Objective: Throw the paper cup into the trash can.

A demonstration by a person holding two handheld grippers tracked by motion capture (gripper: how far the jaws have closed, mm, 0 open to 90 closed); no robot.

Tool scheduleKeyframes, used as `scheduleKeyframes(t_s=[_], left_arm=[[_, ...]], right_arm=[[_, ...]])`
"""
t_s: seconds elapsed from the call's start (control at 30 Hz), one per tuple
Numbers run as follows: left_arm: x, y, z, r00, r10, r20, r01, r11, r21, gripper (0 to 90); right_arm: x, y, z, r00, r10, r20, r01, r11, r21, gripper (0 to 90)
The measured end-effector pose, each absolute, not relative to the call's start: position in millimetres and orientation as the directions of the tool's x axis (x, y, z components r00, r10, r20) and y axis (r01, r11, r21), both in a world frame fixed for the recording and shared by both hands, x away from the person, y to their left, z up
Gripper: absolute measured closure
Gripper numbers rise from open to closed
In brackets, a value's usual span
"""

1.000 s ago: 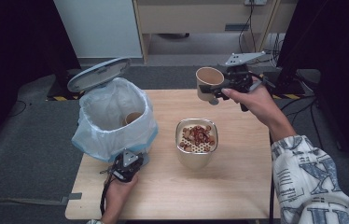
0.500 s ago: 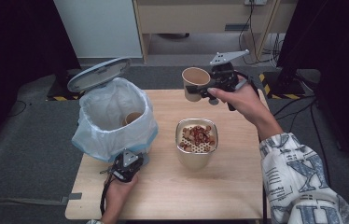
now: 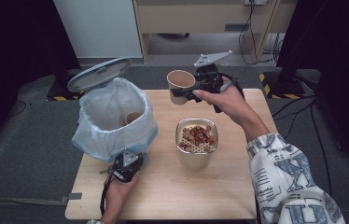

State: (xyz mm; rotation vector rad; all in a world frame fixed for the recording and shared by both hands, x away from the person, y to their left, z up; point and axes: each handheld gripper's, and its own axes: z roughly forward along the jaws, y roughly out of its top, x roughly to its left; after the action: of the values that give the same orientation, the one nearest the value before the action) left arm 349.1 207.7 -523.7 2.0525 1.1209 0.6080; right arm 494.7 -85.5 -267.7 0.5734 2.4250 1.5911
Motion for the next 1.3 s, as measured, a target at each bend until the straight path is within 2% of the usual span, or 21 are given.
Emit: scheduleKeyframes(t_s=[0.7, 1.3], left_arm=[[349, 208, -524, 0.513, 0.856, 0.065, 0.523, -0.371, 0.768, 89.4], [349, 208, -524, 0.515, 0.855, 0.059, 0.522, -0.367, 0.770, 89.3]], right_arm=[[488, -13, -270, -0.934, 0.345, 0.088, 0.213, 0.343, 0.915, 32.9], [486, 32, -279, -0.945, 0.314, 0.093, 0.208, 0.356, 0.911, 32.5]])
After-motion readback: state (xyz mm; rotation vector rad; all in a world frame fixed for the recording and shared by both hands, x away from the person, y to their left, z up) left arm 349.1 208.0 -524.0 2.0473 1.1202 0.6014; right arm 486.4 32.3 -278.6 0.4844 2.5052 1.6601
